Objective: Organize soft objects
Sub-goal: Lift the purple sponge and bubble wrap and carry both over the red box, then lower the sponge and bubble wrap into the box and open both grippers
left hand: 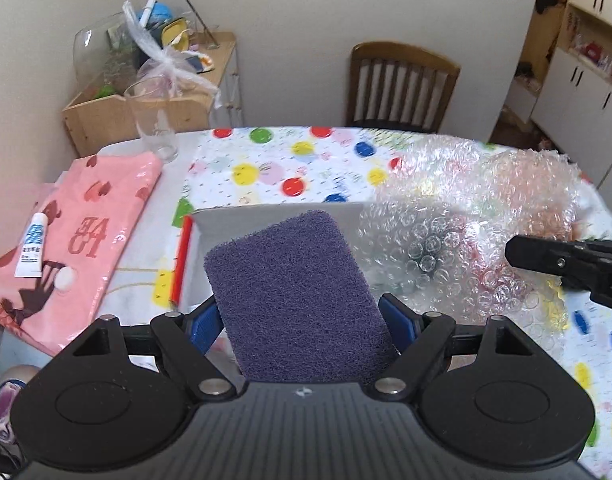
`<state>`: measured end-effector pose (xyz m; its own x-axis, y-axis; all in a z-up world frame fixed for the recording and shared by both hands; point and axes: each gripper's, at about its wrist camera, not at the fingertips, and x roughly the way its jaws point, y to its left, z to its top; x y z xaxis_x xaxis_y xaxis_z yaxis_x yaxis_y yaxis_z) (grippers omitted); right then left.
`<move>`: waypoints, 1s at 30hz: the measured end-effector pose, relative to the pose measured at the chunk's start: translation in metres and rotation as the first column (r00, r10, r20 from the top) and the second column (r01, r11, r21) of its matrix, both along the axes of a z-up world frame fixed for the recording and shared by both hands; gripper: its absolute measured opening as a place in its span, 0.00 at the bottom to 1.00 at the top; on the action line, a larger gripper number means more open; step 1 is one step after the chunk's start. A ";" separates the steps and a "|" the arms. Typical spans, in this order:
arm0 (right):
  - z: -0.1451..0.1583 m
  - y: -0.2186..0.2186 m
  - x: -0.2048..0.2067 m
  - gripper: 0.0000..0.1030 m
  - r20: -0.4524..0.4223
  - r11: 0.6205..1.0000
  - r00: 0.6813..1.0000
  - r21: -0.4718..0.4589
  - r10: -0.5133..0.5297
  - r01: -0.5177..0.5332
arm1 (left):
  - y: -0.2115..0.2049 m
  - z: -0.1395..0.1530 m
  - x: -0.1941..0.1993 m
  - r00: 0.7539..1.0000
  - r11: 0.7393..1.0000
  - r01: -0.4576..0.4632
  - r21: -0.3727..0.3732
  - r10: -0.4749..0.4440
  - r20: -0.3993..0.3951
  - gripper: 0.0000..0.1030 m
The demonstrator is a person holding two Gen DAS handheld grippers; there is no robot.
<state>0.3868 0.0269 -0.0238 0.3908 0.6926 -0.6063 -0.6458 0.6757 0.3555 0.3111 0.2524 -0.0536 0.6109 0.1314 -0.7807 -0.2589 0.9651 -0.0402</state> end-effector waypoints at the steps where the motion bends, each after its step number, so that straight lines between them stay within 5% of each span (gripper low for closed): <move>1: -0.005 0.006 0.002 0.03 -0.011 1.000 1.000 -0.012 0.004 -0.004 | 0.003 -0.005 0.003 1.000 1.000 -0.005 0.013 0.005 -0.010 0.80; 17: -0.063 0.055 -0.009 0.10 -0.078 0.960 0.991 -0.249 0.109 -0.125 | 0.020 -0.061 0.021 0.985 0.998 0.045 0.045 -0.037 -0.171 0.80; 30: -0.066 0.050 -0.013 0.24 -0.108 0.950 0.986 -0.272 0.128 -0.153 | 0.013 -0.087 0.030 0.970 0.991 0.104 0.083 -0.083 -0.229 0.81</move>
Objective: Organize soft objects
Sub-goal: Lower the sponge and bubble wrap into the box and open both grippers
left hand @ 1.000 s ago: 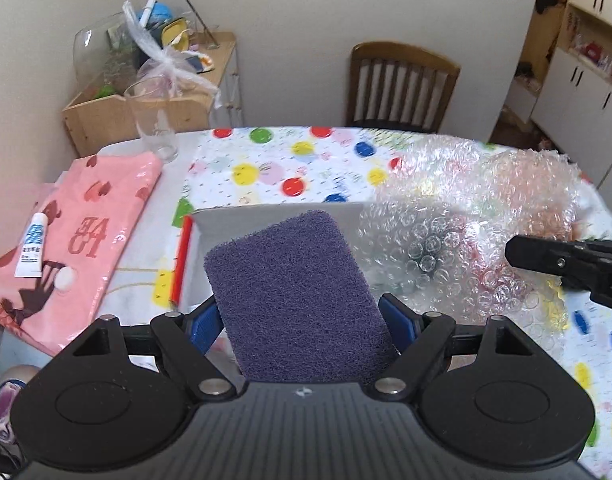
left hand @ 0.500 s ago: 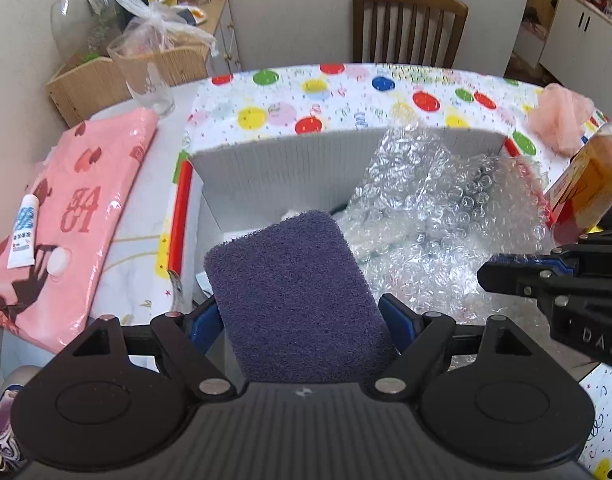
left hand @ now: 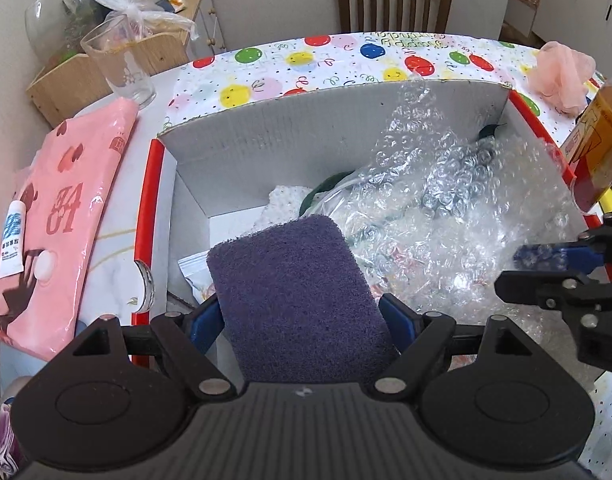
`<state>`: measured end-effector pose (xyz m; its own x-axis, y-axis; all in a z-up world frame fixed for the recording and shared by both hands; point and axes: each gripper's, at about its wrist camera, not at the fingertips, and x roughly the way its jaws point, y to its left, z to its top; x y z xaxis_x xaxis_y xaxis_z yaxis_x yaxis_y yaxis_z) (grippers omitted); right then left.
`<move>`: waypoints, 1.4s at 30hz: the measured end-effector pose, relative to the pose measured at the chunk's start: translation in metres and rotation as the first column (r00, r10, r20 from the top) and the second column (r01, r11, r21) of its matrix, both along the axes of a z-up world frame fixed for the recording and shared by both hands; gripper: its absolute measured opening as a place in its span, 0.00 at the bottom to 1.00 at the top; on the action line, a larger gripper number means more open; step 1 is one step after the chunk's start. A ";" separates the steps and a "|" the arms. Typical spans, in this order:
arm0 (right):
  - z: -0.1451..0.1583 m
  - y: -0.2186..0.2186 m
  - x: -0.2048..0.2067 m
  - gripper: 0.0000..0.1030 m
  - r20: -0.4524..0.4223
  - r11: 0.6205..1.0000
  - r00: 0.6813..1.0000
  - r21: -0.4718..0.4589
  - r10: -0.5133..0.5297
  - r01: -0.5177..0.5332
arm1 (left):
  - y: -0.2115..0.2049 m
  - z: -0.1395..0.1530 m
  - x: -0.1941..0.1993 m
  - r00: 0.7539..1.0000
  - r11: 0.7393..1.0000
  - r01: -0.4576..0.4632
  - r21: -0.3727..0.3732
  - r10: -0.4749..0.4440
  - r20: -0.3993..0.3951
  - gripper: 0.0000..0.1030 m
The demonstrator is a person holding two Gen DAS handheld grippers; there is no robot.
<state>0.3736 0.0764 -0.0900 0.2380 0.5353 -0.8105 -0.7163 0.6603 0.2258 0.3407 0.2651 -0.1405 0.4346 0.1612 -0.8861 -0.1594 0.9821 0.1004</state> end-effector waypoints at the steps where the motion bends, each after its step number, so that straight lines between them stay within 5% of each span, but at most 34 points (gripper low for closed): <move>1: 0.002 -0.001 -0.001 0.26 0.004 1.000 1.000 0.000 -0.003 0.003 | 0.000 0.000 0.000 1.000 1.000 -0.003 0.000 0.003 -0.001 0.81; 21: 0.037 -0.035 -0.014 0.76 0.094 0.998 0.995 0.054 -0.039 0.034 | 0.002 0.027 -0.020 0.995 0.999 -0.039 -0.021 0.041 0.088 0.86; 28: 0.051 -0.056 -0.019 0.83 0.122 0.994 0.990 0.092 -0.069 0.058 | 0.004 0.040 -0.032 0.986 0.995 -0.081 -0.058 0.088 0.139 0.86; 33: 0.066 -0.074 -0.028 0.91 0.164 0.990 0.983 0.126 -0.086 0.065 | 0.002 0.052 -0.042 0.978 0.990 -0.092 -0.103 0.109 0.176 0.99; 42: 0.099 -0.136 -0.050 1.00 0.243 0.975 0.958 0.200 -0.150 0.102 | -0.028 0.085 -0.065 0.953 0.985 -0.028 -0.170 0.078 0.293 1.00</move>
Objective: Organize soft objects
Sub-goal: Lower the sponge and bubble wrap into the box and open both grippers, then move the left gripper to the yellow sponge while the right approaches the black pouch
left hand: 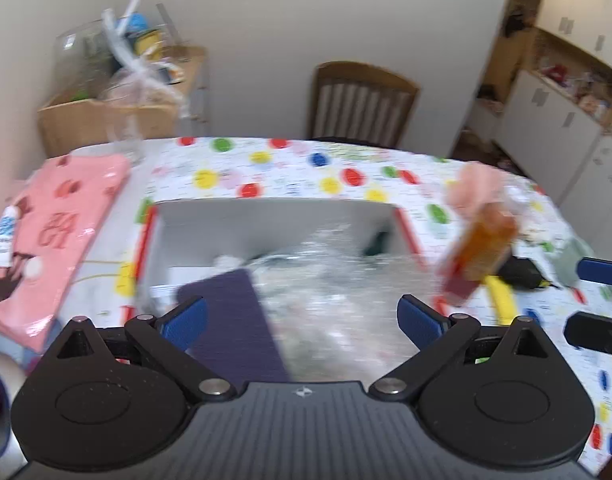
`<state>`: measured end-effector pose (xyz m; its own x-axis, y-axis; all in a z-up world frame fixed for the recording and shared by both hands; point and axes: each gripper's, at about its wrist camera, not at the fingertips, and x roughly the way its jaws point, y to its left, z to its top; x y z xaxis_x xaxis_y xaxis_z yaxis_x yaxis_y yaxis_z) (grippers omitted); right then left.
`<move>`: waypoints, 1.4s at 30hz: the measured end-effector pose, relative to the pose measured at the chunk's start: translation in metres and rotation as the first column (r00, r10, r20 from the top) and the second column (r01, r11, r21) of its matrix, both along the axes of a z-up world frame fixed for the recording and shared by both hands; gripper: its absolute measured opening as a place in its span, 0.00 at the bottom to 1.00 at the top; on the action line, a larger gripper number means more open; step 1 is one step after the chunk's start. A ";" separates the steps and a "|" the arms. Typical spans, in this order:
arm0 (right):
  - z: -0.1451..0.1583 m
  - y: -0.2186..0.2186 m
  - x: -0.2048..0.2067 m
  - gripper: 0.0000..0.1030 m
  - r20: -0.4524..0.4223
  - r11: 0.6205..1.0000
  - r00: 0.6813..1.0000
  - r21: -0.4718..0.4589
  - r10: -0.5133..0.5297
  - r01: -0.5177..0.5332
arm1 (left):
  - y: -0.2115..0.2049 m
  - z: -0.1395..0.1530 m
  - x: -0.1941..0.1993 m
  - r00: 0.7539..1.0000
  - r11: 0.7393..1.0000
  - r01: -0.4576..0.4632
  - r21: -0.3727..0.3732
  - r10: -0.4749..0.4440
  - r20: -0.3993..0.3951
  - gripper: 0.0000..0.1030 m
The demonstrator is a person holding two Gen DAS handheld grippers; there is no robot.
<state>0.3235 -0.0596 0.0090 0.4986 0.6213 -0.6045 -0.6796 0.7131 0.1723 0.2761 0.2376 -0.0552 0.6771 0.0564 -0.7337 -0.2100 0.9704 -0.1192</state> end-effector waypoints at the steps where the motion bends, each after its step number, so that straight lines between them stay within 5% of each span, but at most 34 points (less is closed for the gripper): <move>1: 0.002 -0.009 -0.001 1.00 0.003 1.000 1.000 0.007 -0.014 0.014 | -0.005 0.003 -0.001 1.000 1.000 0.021 -0.012 -0.021 0.010 1.00; 10: 0.000 -0.097 0.007 1.00 0.016 0.987 0.987 0.008 -0.160 0.160 | -0.068 0.012 0.005 0.991 0.988 0.118 -0.102 -0.110 0.076 1.00; 20: -0.008 -0.183 0.042 1.00 0.016 0.971 0.971 -0.013 -0.237 0.237 | -0.178 0.007 0.032 0.968 0.971 0.235 -0.034 -0.231 0.097 1.00; 30: -0.039 -0.227 0.113 1.00 -0.024 0.983 0.985 -0.073 -0.169 0.167 | -0.265 -0.030 0.076 0.977 0.978 0.207 -0.013 -0.206 0.057 1.00; 42: -0.103 -0.202 0.186 0.99 -0.120 0.987 0.993 -0.163 -0.007 -0.013 | -0.320 -0.098 0.119 0.996 0.995 0.083 0.058 -0.082 -0.019 1.00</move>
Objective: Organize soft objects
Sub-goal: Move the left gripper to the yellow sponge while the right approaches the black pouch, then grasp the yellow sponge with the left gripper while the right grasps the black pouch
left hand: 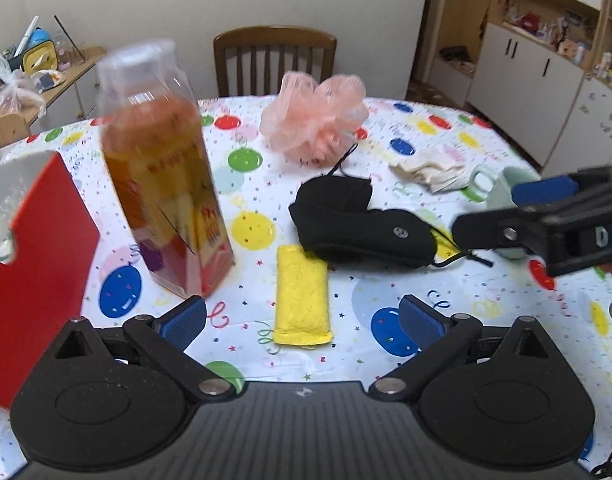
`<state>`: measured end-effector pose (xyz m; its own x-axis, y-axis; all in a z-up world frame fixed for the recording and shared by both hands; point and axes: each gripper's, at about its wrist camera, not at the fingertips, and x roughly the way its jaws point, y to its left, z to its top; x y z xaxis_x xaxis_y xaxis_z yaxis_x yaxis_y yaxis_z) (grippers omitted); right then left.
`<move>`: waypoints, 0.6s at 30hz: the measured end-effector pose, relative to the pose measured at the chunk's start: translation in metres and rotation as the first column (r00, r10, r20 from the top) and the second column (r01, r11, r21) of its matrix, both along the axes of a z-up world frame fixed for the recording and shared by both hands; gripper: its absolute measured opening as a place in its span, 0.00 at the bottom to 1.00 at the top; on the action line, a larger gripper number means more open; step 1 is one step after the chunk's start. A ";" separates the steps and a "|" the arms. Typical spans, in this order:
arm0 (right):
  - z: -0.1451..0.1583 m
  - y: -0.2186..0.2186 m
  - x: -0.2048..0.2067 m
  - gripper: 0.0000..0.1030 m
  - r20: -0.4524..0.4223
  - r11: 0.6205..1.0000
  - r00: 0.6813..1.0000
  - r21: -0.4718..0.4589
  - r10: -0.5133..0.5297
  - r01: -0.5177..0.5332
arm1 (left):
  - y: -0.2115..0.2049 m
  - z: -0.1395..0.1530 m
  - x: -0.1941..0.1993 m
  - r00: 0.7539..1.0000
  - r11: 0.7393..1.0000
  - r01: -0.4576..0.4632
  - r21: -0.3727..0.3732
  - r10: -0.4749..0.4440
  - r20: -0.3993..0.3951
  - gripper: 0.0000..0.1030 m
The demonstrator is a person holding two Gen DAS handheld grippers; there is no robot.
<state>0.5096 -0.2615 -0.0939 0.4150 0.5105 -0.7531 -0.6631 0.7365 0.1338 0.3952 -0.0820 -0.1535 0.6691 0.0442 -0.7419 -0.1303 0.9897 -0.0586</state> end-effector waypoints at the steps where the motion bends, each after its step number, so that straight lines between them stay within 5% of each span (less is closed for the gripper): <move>1: -0.005 0.003 0.005 0.99 -0.007 1.000 1.000 -0.008 0.013 -0.013 | -0.002 -0.005 0.003 1.000 1.000 -0.007 0.006 0.007 -0.005 1.00; 18: -0.067 0.041 0.052 0.94 -0.078 0.988 0.991 -0.107 0.106 -0.114 | -0.013 -0.058 0.046 0.991 0.993 -0.093 0.071 0.099 -0.085 1.00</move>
<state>0.5617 -0.2208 -0.1612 0.3041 0.4612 -0.8335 -0.7324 0.6727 0.1051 0.4415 -0.0946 -0.2112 0.5913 0.1561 -0.7912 -0.2265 0.9737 0.0228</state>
